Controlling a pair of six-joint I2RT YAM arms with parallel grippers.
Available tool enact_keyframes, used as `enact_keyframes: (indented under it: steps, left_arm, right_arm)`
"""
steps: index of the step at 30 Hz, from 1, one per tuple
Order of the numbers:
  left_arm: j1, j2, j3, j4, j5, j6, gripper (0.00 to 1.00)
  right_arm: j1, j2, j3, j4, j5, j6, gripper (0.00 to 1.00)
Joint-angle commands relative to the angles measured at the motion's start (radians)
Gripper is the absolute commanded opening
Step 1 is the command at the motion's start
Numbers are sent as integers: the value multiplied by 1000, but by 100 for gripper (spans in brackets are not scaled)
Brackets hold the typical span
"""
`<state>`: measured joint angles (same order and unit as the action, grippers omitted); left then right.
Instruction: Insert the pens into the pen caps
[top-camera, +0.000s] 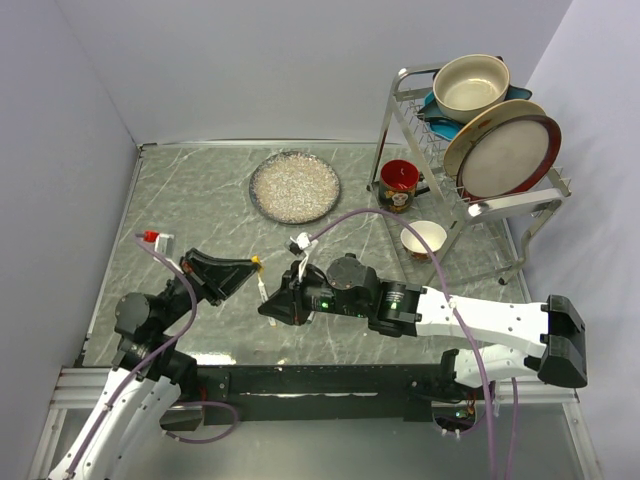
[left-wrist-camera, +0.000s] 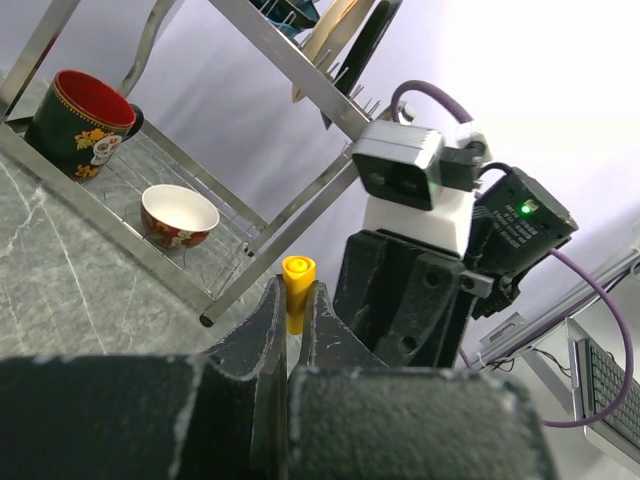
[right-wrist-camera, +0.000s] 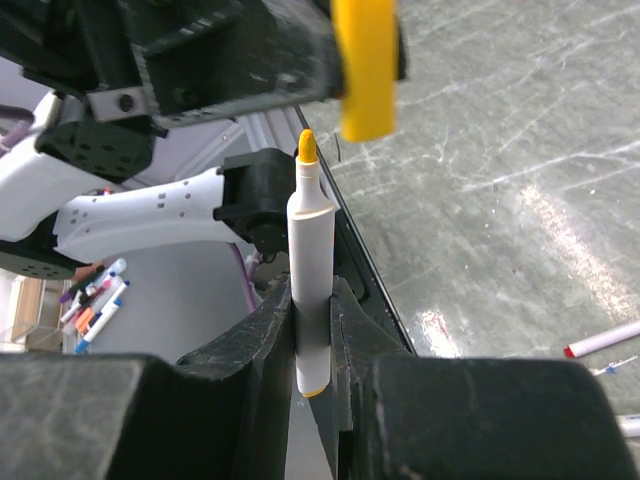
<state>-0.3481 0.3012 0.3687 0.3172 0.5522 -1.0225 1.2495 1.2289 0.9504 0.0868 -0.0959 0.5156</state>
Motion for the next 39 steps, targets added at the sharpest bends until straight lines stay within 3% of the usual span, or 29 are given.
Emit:
enact_keyframes:
  steps: [1,23,39]
  left_arm:
    - [-2,-34,33,-16,-15,15,1]
    - [-2,-86,78,-110,-28,50,1]
    - [-2,-80,76,-145,41,85,1]
  right_arm:
    - [-5,7,47,34,-16,1,0]
    - [-12,17,53,48,-25,12,0]
    - [-13,23,67,54,-24,12,0]
